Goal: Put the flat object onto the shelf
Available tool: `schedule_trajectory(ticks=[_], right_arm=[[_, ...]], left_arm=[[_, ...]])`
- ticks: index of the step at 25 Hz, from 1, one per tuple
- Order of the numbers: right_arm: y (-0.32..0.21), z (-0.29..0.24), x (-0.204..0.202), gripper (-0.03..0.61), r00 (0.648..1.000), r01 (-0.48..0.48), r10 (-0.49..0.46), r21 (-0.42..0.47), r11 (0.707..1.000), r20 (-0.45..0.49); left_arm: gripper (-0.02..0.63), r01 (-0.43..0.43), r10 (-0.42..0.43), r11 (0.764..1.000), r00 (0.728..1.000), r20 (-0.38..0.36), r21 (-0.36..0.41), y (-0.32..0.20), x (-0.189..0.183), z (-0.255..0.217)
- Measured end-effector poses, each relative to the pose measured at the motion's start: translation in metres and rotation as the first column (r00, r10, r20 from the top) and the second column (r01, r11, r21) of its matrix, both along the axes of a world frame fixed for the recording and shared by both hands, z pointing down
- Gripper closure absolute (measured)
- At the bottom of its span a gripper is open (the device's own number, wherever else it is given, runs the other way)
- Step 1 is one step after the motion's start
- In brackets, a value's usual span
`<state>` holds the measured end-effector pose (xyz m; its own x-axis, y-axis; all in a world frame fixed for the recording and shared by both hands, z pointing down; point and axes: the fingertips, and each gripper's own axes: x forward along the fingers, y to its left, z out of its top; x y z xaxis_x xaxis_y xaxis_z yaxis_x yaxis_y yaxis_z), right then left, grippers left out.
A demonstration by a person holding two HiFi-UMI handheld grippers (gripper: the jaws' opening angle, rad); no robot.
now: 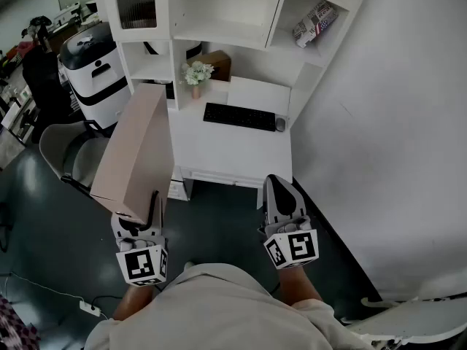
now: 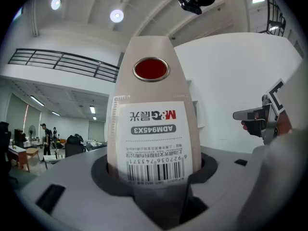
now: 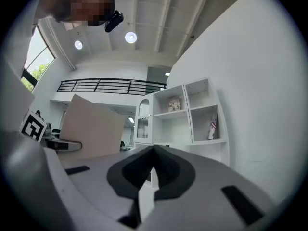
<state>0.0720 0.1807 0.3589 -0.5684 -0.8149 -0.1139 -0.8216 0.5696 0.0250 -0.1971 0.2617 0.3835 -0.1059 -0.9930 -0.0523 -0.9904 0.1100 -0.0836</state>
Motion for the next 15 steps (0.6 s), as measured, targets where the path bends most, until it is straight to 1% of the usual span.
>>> schedule_trajectory(ticks=[9, 15], right_arm=[[-0.004, 0.004, 0.006, 0.575, 1.000, 0.024, -0.024, -0.008, 1.000, 0.008], [-0.009, 0.007, 0.022, 0.575, 0.999, 0.045, -0.044, -0.016, 0.999, 0.020]], left_arm=[[0.342, 0.009, -0.009, 1.000, 1.000, 0.003, -0.007, -0.005, 0.007, 0.003], [0.343, 0.031, -0.031, 0.999, 0.999, 0.013, -0.008, -0.012, 0.017, -0.001]])
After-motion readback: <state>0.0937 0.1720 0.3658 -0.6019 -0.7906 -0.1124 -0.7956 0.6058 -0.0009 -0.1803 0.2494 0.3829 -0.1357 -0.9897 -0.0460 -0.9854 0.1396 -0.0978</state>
